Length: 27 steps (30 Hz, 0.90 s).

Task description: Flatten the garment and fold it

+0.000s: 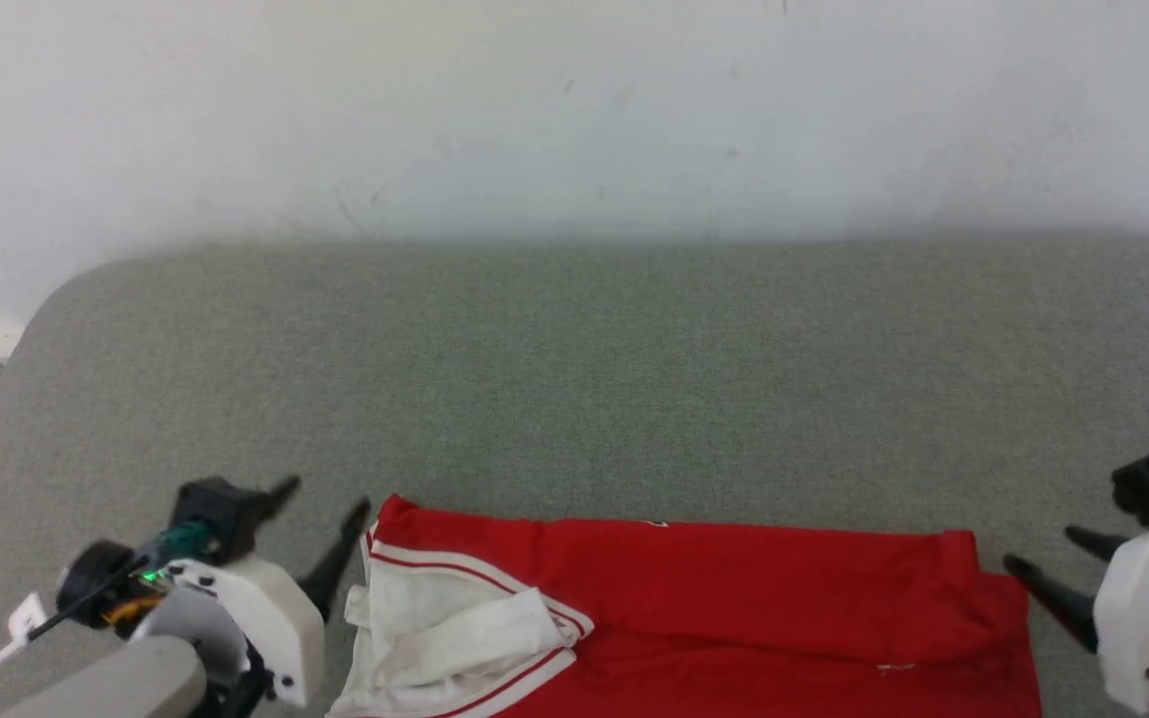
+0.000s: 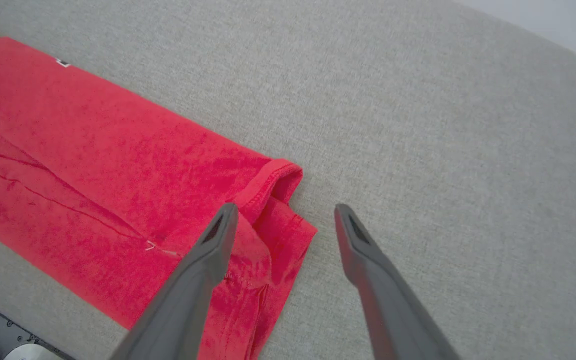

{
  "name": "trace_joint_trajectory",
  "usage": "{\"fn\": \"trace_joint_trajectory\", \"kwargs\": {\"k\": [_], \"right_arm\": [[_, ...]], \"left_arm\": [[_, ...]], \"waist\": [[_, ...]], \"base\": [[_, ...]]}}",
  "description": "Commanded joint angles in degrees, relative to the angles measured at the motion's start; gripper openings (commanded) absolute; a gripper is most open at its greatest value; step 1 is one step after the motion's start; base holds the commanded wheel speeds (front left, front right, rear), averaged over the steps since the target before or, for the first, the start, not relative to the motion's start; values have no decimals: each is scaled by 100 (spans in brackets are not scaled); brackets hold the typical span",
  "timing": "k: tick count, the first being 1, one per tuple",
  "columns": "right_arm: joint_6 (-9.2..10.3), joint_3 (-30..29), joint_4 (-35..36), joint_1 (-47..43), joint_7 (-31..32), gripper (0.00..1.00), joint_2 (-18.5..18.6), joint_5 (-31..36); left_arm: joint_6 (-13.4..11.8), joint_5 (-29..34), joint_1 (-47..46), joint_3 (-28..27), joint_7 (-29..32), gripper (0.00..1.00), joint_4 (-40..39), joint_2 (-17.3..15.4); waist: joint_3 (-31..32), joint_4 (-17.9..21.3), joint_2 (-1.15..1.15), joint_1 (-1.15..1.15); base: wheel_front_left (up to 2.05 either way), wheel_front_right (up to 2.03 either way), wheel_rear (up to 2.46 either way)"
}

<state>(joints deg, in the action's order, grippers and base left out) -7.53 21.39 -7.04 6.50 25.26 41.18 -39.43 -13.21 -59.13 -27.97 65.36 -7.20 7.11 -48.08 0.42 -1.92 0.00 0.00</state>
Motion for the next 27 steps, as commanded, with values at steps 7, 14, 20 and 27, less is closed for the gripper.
{"fn": "trace_joint_trajectory", "kwargs": {"k": [7, 14, 20, 27], "right_arm": [[4, -401, 667, 29, 1222, 100, 353, -71], [4, -223, 595, 287, 2248, 100, 375, -216], [4, -159, -9, 381, 2617, 100, -47, -273], [4, -195, -661, 319, 2463, 100, -471, -162]], "left_arm": [[-1826, 1269, 575, -1686, -775, 100, -571, 499], [-2390, 2830, 1714, -3534, -778, 100, -1159, 1403], [-1915, 4024, 2672, -4966, -779, 100, -1473, 2420], [-879, 4519, 3051, -5560, -779, 100, -1285, 3089]], "waist": [[-139, 0, 0, 0], [-302, -109, 0, 0], [-457, -324, 0, 0], [-585, -469, 0, 0]], "base": [[0, 0, 0], [0, 0, 0], [0, 0, 0], [0, 0, 0]]}}
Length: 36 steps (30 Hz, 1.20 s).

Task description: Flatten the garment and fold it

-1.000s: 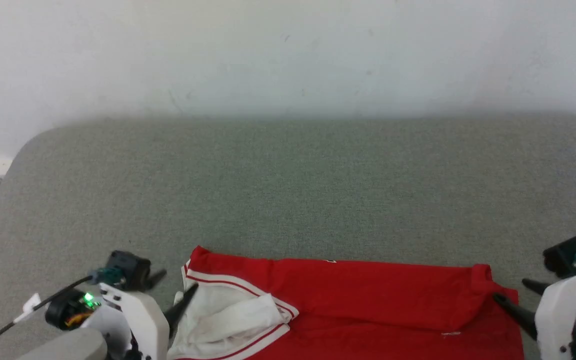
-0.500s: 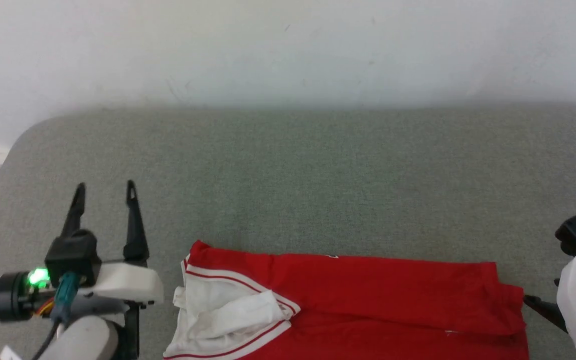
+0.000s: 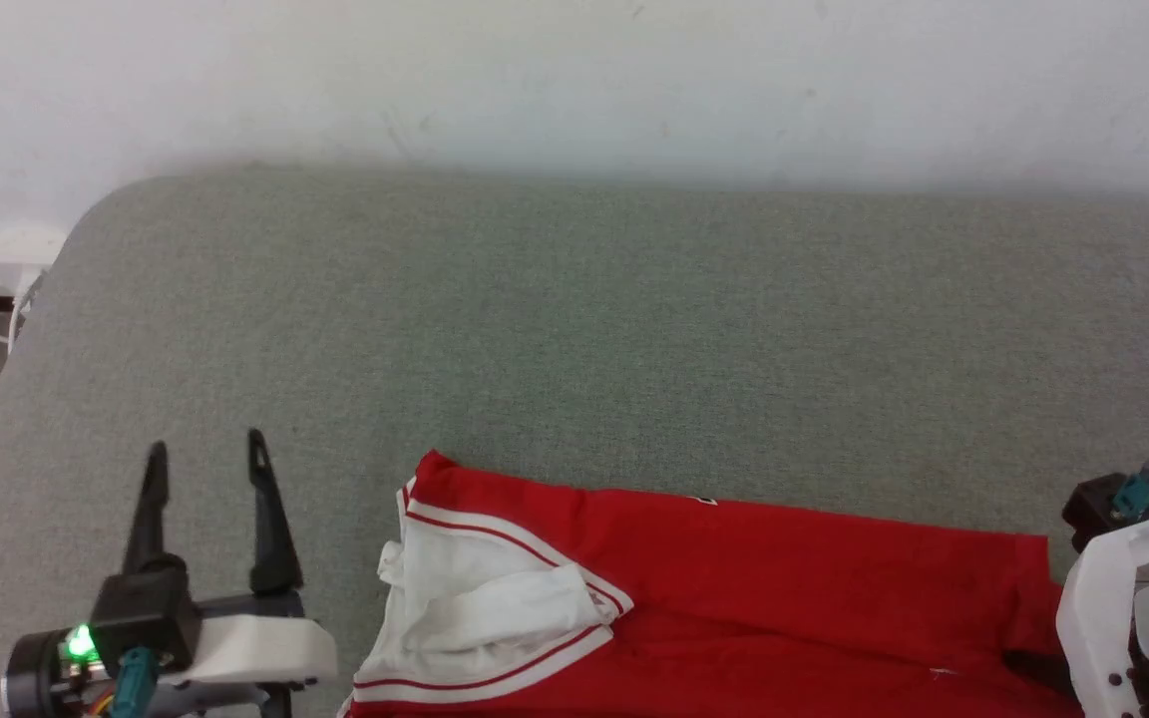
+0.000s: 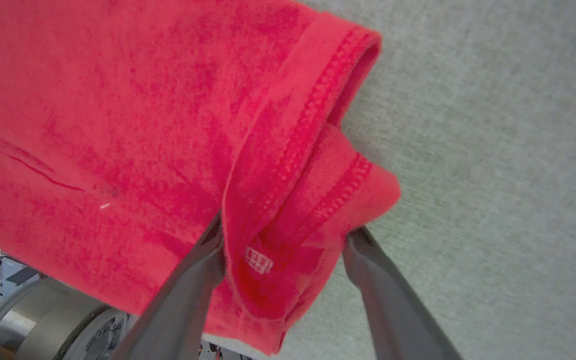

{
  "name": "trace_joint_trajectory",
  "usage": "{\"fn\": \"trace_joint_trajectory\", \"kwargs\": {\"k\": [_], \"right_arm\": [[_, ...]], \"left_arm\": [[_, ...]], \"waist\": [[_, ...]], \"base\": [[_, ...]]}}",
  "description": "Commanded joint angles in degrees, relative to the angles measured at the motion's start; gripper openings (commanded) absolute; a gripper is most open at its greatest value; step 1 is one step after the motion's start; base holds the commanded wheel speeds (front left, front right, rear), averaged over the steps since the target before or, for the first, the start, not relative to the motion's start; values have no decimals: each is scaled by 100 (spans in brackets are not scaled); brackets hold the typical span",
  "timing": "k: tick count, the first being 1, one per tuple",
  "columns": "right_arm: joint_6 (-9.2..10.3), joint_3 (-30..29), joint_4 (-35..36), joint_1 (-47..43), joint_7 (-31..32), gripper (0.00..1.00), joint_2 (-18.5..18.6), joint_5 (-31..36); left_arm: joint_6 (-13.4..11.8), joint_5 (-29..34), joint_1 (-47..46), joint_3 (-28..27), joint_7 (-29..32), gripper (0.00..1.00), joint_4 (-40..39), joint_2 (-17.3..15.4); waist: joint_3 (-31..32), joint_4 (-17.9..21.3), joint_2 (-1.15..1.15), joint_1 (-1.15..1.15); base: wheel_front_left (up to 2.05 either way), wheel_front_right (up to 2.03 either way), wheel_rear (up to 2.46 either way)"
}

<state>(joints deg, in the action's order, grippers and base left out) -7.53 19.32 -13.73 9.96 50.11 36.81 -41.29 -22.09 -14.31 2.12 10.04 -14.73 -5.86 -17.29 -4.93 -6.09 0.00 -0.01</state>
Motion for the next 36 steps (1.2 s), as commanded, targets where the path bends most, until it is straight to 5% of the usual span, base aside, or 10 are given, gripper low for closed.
{"fn": "trace_joint_trajectory", "kwargs": {"k": [1, 7, 8, 9, 10, 15, 23, 36], "right_arm": [[4, 46, -83, -57, -34, 100, -91, 37], [4, 255, -339, -239, -225, 100, -324, -13], [4, 301, -356, -258, -253, 84, -327, -30], [4, 327, -377, -265, -292, 24, -329, -51], [4, 347, -402, -263, -321, 0, -336, -81], [4, 411, -438, -182, -517, 0, -290, -170], [4, 339, -188, 10, -676, 0, -18, -315], [4, -672, -165, -340, -585, 0, 1235, -260]], "left_arm": [[199, 97, 82, -69, -27, 100, 56, 95], [1143, 375, 139, -360, -27, 100, 357, 499], [1277, 403, 142, -421, -27, 100, 402, 557], [1388, 444, 144, -489, -27, 100, 445, 605], [1477, 493, 147, -564, -27, 100, 477, 649], [1793, 771, 205, -846, -27, 100, 552, 807], [1872, 1155, 339, -1073, -27, 100, 563, 951], [1763, 1397, 485, -1081, -27, 100, 568, 1013]], "waist": [[-61, -71, 0, 1], [-59, -115, 0, 1], [-52, -111, 0, 1], [-44, -105, 0, 1], [-30, -89, 0, 1], [44, -15, 0, 1], [181, 103, 0, 1], [331, 242, 0, 1]], "base": [[0, 0, 0], [0, 0, 0], [0, 0, 0], [0, 0, 0], [0, 0, 0], [0, 0, 0], [0, 0, 0], [0, 0, 0]]}}
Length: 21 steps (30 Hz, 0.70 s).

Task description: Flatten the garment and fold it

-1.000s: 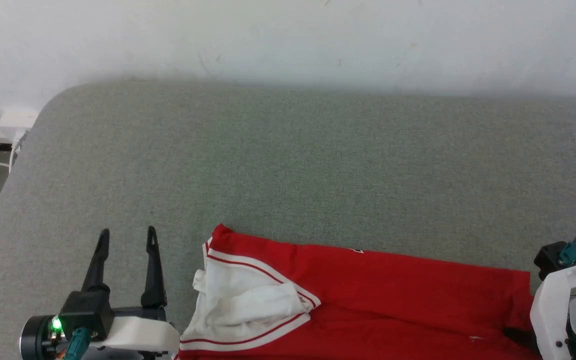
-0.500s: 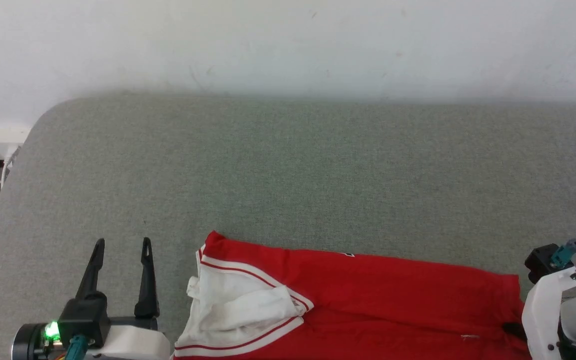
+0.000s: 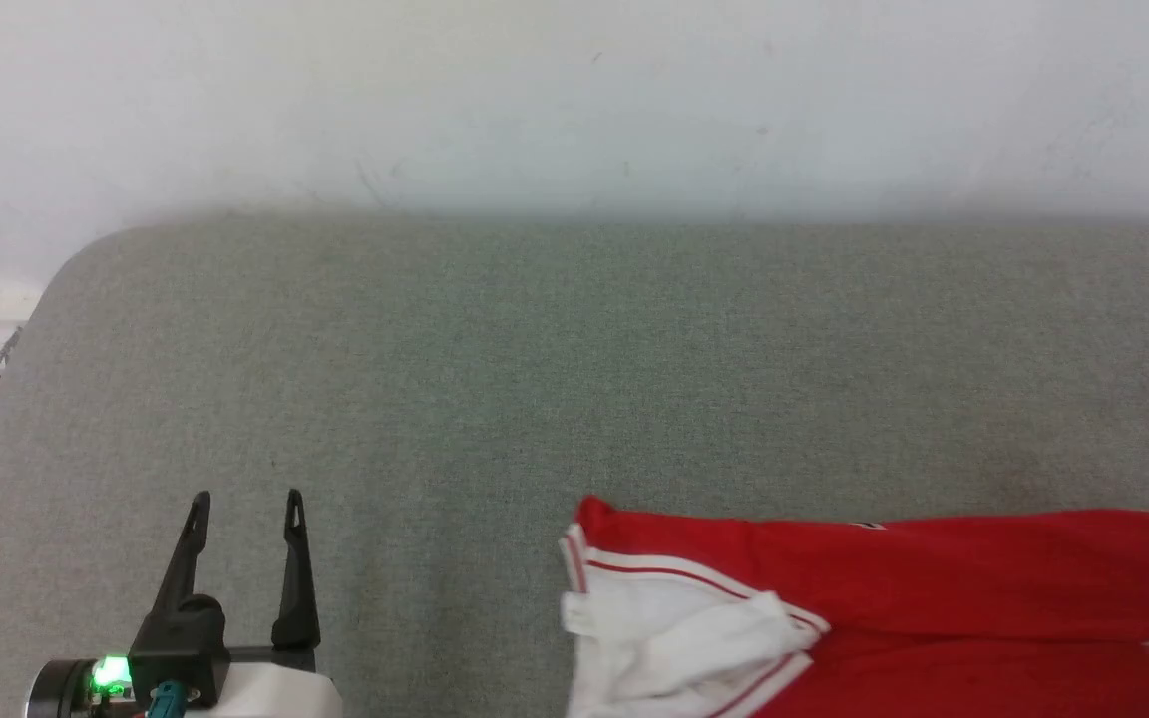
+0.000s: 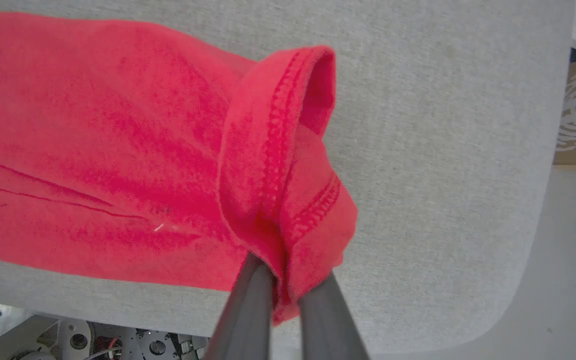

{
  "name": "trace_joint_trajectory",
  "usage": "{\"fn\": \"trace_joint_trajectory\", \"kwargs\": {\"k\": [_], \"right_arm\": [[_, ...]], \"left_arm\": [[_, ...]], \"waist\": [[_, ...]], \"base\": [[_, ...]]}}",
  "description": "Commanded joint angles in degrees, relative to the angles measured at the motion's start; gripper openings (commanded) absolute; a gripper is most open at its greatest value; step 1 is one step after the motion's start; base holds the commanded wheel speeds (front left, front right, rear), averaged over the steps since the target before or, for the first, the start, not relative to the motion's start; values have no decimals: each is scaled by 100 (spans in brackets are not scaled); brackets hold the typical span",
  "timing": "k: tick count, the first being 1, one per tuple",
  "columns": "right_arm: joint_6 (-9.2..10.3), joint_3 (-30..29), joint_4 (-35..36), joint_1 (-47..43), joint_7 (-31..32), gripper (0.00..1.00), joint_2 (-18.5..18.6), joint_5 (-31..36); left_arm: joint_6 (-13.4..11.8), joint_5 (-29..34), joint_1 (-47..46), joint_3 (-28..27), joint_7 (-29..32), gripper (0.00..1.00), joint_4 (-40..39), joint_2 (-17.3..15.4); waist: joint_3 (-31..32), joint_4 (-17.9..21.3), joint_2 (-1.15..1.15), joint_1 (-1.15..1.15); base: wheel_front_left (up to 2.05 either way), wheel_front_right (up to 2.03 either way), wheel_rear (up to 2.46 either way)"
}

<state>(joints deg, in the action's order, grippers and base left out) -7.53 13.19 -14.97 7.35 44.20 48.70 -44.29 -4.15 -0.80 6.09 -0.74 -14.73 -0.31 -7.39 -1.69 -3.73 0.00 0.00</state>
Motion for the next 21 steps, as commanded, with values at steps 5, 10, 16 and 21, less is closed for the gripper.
{"fn": "trace_joint_trajectory", "kwargs": {"k": [5, 10, 16, 21], "right_arm": [[4, -213, 93, -312, 155, 0, 162, 57], [4, 6, 1217, -418, 287, 0, 115, -88], [4, 407, 2629, -346, 551, 0, -122, -404], [4, 1033, 3144, 88, 707, 0, -556, -499]], "left_arm": [[-49, 53, 115, 26, -27, 100, 43, 23], [-51, 8, 175, -3, -27, 100, 48, 25], [-46, 11, 140, -10, -27, 100, 37, 15], [-46, 18, 56, 17, -27, 100, 32, 32]], "waist": [[70, 0, 0, 0], [113, 20, 0, 0], [32, -10, 0, 0], [-95, -73, 0, 0]], "base": [[0, 0, 0], [0, 0, 0], [0, 0, 0], [0, 0, 0]]}}
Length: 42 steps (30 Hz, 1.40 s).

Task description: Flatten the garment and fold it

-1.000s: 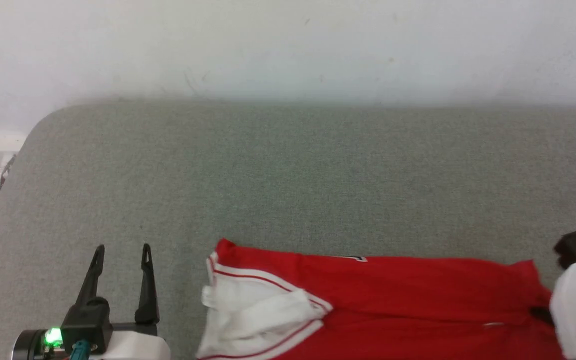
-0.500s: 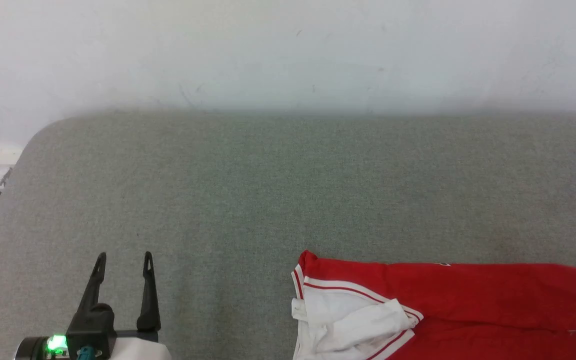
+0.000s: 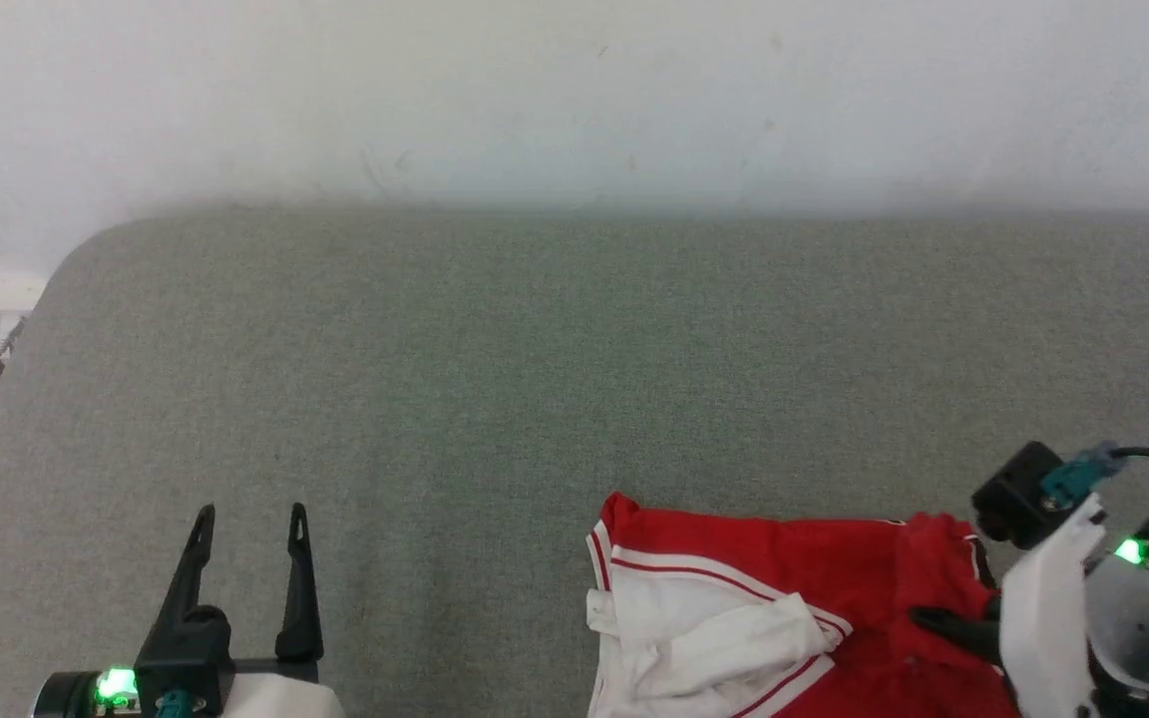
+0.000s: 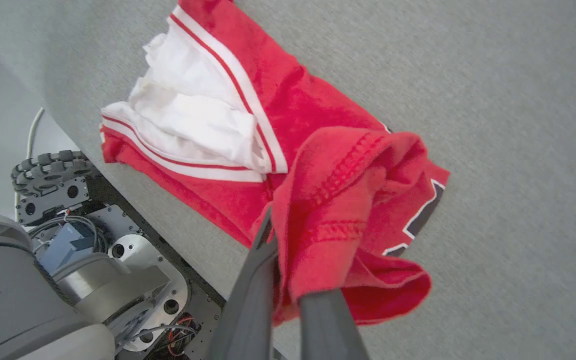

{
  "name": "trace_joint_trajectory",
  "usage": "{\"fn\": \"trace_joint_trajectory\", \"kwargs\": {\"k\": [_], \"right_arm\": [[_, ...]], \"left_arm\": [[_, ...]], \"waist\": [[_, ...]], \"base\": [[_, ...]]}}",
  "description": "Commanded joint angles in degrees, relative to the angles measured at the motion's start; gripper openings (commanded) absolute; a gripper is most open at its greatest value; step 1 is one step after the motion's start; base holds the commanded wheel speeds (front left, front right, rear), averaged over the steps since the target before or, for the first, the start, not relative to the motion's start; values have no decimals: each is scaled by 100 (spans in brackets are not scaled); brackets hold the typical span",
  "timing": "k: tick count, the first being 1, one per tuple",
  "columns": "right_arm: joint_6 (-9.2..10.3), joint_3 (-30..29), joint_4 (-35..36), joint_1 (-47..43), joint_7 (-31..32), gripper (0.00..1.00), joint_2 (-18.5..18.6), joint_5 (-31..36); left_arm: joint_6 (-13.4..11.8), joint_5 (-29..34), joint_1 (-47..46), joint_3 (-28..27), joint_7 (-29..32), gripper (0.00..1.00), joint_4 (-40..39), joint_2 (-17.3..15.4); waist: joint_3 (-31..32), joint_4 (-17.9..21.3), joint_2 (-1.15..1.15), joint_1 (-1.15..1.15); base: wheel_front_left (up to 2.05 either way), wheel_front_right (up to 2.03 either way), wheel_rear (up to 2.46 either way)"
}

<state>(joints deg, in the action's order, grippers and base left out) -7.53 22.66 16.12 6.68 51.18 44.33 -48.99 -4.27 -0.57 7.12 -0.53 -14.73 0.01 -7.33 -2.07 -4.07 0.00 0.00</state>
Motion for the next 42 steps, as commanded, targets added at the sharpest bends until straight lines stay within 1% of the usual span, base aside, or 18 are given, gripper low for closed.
{"fn": "trace_joint_trajectory", "kwargs": {"k": [1, 4, 7, 10, 15, 16, 17, 20, 23, 26, 27, 28, 30, 32, 34, 36, 39, 42], "right_arm": [[4, 230, 51, 291, 16, 0, -203, -12], [4, 726, -77, 766, -24, 0, -466, 79], [4, 1286, -409, 1279, -145, 0, -783, 225], [4, 1788, -896, 1742, -298, 0, -1111, 291], [4, 2383, -1848, 2288, -601, 0, -1637, 194], [4, 2528, -2041, 2370, -622, 0, -1689, 200], [4, 2528, -2041, 2370, -622, 0, -1689, 200], [4, 2953, -2558, 2509, -688, 0, -1806, 134], [4, 3194, -3016, 2579, -913, 0, -1950, 51], [4, 3504, -3368, 2641, -1107, 0, -1985, 96], [4, 3587, -3415, 2661, -1195, 34, -1980, 84], [4, 3631, -3429, 2687, -1336, 100, -1969, 76], [4, 3657, -3377, 2726, -1630, 100, -1902, 14], [4, 3591, -3238, 2766, -1987, 100, -1747, 4], [4, 3409, -3049, 2763, -2389, 100, -1572, -19], [4, 3169, -2862, 2759, -2830, 100, -1382, 117], [4, 2591, -2706, 2671, -3570, 100, -1234, 395], [4, 1785, -2726, 2498, -4342, 100, -1296, 842]], "left_arm": [[-31, -2, -74, 10, -27, 100, 4, 31], [-27, -3, -168, 39, -27, 100, 20, 47], [-12, -9, -282, 80, -27, 100, 58, 68], [-5, -14, -385, 111, -27, 100, 80, 90], [14, -9, -508, 176, -27, 100, 142, 123], [17, -9, -531, 188, -27, 100, 161, 128], [17, -9, -531, 188, -27, 100, 161, 128], [20, -10, -601, 207, -27, 100, 193, 141], [10, -18, -643, 210, -27, 100, 223, 155], [7, -33, -664, 223, -27, 100, 266, 179], [10, -37, -659, 227, -27, 100, 290, 184], [9, -36, -646, 223, -27, 100, 314, 186], [-2, -38, -594, 195, -27, 100, 357, 180], [-14, -41, -528, 157, -27, 100, 399, 166], [-36, -48, -442, 109, -27, 100, 426, 157], [-50, -54, -354, 72, -27, 100, 432, 152], [-81, -66, -215, 6, -27, 100, 404, 151], [-95, -78, -98, -39, -27, 100, 343, 158]], "waist": [[-95, -63, 0, 0], [-212, -123, 0, 0], [-329, -210, 0, 0], [-435, -290, 0, 0], [-582, -424, 0, 0], [-609, -450, 0, 0], [-609, -450, 0, 0], [-669, -504, 0, 0], [-722, -524, 0, 0], [-726, -513, 0, 0], [-711, -500, 0, 0], [-680, -480, 0, 0], [-583, -418, 0, 0], [-455, -351, 0, 0], [-321, -254, 0, 0], [-192, -144, 0, 0], [-9, 62, 0, 0], [124, 237, 0, 0]], "base": [[0, 0, 0], [0, 0, 0], [0, 0, 0], [0, 0, 0], [0, 0, 0], [0, 0, 0], [0, 0, 0], [0, 0, 0], [0, 0, 0], [0, 0, 0], [0, 0, 0], [0, 0, 0], [0, 0, 0], [0, 0, 0], [0, 0, 0], [0, 0, 0], [0, 0, 0], [0, 0, 0]]}}
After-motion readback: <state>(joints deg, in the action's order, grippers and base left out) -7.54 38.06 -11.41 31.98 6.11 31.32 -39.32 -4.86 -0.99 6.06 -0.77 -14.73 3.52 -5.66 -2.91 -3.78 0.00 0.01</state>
